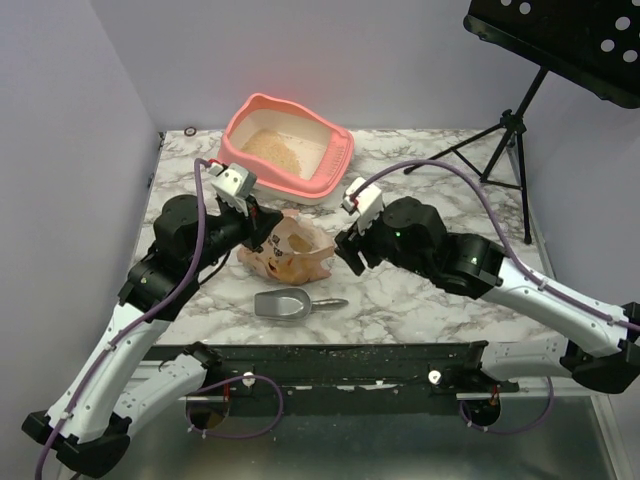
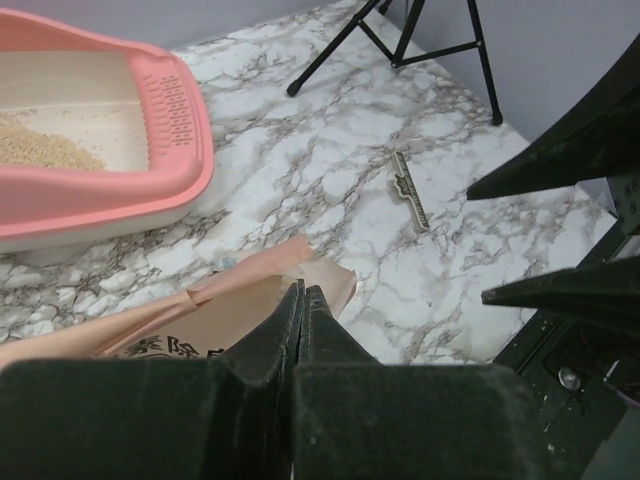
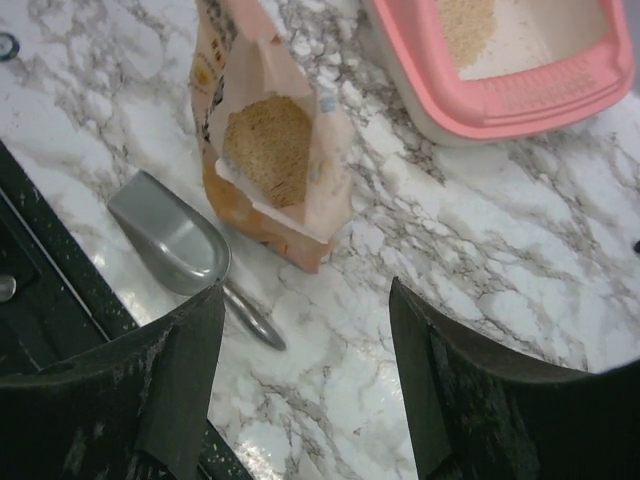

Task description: Fill the litter box with clean litter

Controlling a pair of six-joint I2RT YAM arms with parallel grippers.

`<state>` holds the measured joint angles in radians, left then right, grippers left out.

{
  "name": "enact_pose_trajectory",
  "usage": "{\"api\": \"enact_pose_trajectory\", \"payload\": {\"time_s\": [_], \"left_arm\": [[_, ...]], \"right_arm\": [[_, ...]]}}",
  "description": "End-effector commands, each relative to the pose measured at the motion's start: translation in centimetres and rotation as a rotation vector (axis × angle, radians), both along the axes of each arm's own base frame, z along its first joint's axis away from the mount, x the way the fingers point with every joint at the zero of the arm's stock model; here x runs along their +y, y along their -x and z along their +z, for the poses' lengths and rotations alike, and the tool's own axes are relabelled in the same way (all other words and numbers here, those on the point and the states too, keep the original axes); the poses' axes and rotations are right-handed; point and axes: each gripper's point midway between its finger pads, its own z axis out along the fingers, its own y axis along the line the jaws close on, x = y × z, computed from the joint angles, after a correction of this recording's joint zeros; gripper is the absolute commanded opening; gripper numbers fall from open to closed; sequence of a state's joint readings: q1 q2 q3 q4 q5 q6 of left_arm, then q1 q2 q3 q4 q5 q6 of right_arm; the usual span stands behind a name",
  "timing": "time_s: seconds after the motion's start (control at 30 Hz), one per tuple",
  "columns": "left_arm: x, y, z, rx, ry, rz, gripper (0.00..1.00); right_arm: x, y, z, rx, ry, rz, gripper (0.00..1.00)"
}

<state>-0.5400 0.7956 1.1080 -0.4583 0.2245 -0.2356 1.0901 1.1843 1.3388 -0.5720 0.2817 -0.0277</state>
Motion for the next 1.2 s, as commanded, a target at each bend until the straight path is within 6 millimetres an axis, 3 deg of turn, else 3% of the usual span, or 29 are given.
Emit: {"api": "enact_pose_trajectory", "payload": {"time_s": [0.0,0.07,0.2,0.33,0.47,0.7,1.0,1.17], "left_arm": [[0.5,-0.7,-1.5,0.013,-0.045,0.04,0.0],[0.7,-0.8,-1.7,0.009,-0.048,0.05,0.03],[1.3,-0.7,-1.7,-0.008,-0.056,0.07,0.32],[2.2,-0.3,-1.4,-0.026,-0.076,0.093,0.46],[3.0,0.3,-0.7,-0.047,-0.067,0.112,0.51],[4.0,0.7,-1.2,-0.055,-0.074,0.148,0.54],[3.2,1.1,-3.5,-0.034,0.026,0.137,0.55],[2.7,1.1,-4.7,-0.029,0.061,0.119,0.55]], "right_arm": [[1.6,2.9,-5.9,0.148,0.128,0.19,0.74],[2.1,3.9,-7.9,0.202,0.156,0.247,0.74],[2.7,5.6,-11.4,0.266,0.214,0.364,0.73],[2.9,5.2,-14.1,0.228,0.249,0.397,0.73],[3.7,5.5,-16.2,0.238,0.267,0.45,0.73],[4.3,5.3,-20.4,0.144,0.311,0.544,0.76],[6.3,3.1,-20.2,-0.135,0.282,0.611,0.79],[7.3,1.6,-21.1,-0.2,0.329,0.613,0.79]]}}
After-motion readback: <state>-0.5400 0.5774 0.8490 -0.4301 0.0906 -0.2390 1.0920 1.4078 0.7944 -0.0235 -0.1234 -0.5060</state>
